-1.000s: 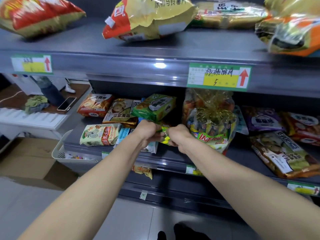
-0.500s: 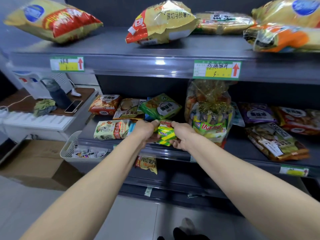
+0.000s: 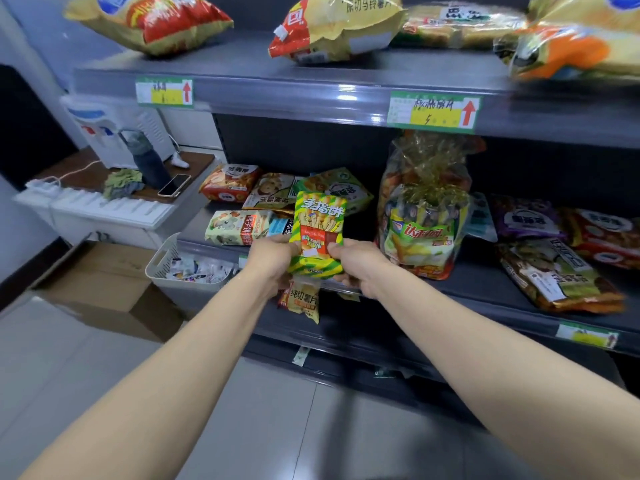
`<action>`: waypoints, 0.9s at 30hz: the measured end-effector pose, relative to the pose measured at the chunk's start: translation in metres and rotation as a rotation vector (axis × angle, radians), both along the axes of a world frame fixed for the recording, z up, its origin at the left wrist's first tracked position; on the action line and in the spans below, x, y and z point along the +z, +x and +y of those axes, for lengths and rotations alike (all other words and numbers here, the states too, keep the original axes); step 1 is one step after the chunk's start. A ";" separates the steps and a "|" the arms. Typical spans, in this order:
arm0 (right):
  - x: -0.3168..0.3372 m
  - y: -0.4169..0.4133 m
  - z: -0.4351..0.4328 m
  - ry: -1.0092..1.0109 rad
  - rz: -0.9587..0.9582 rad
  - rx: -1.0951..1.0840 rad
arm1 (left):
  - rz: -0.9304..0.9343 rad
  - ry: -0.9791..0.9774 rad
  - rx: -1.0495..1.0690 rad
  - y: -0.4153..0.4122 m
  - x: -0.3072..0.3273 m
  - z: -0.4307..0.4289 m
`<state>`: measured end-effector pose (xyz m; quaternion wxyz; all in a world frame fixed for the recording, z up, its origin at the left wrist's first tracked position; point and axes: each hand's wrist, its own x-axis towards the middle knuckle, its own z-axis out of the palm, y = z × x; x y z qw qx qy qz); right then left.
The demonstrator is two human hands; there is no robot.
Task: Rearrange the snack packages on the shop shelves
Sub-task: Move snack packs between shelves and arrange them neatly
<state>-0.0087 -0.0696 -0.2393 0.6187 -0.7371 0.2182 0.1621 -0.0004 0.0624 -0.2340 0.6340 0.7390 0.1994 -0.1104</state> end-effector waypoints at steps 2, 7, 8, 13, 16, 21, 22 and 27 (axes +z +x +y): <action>0.005 -0.011 -0.008 0.020 -0.030 0.035 | -0.034 0.025 0.042 -0.013 0.007 -0.006; 0.023 -0.048 -0.046 0.145 -0.111 0.077 | -0.038 -0.022 0.160 -0.054 0.020 -0.035; 0.026 -0.055 -0.055 0.171 -0.128 0.082 | -0.049 -0.024 0.174 -0.064 0.022 -0.044; 0.040 -0.095 -0.092 0.186 -0.189 0.140 | -0.145 -0.026 0.253 -0.113 0.031 -0.087; 0.051 -0.119 -0.109 0.194 -0.245 0.191 | -0.234 -0.040 0.335 -0.139 0.038 -0.109; 0.081 -0.148 -0.135 0.251 -0.379 0.229 | -0.409 -0.007 0.444 -0.169 0.065 -0.137; 0.089 -0.153 -0.141 0.265 -0.417 0.223 | -0.456 0.036 0.450 -0.172 0.072 -0.142; 0.128 -0.172 -0.169 0.268 -0.606 0.139 | -0.690 0.157 0.374 -0.180 0.116 -0.175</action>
